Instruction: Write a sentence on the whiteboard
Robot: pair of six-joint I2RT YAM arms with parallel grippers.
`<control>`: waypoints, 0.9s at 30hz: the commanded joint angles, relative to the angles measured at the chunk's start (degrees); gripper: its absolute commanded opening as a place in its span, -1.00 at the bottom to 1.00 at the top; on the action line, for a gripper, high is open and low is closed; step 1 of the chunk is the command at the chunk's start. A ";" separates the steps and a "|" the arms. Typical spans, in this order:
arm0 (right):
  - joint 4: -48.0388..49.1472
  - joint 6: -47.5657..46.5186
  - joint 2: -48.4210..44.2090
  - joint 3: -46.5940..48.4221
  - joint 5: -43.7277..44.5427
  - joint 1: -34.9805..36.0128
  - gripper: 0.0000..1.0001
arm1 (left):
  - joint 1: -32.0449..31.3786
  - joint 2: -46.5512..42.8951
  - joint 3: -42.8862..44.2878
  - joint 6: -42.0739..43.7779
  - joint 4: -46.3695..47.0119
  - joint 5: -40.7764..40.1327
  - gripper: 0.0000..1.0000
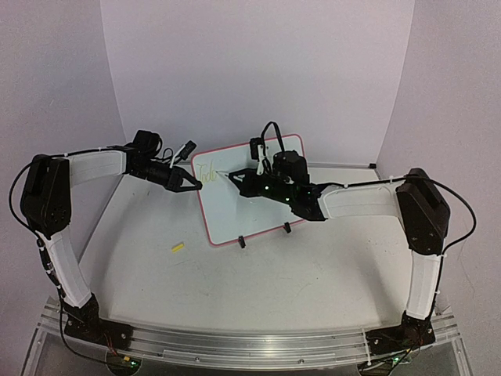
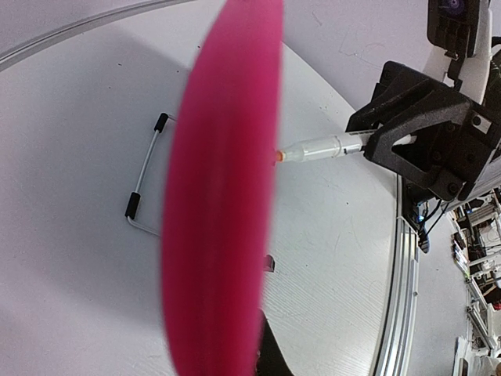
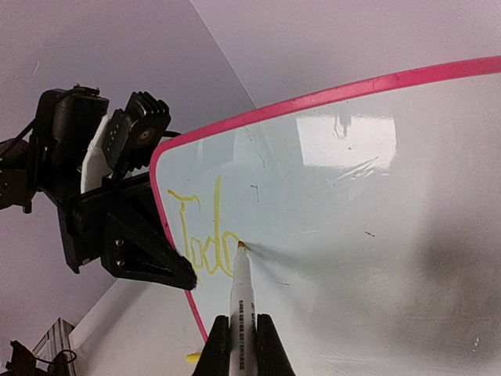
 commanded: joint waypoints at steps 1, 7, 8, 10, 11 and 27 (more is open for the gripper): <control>0.42 0.22 -0.04 0.06 1.54 -0.51 -1.00 | -0.98 -0.22 1.64 2.14 -2.92 -2.56 -1.00; 0.48 0.43 -0.51 -1.66 1.71 -0.55 -1.00 | -0.95 -0.22 1.64 2.16 -2.89 -2.56 -1.00; 0.45 0.42 -0.62 -1.82 1.79 -0.53 -1.00 | -0.96 -0.22 1.64 2.15 -2.94 -2.52 -1.00; 0.45 0.38 -0.87 -2.00 1.96 -0.54 -1.00 | -1.01 -0.20 1.64 2.12 -2.93 -2.47 -1.00; 0.44 0.34 -0.98 -2.02 1.94 -0.52 -1.00 | -0.98 -0.22 1.64 2.14 -2.91 -2.53 -1.00; 0.43 0.55 -1.45 -3.28 1.56 -0.52 -1.00 | -0.94 -0.22 1.71 2.15 -2.93 -2.45 -1.00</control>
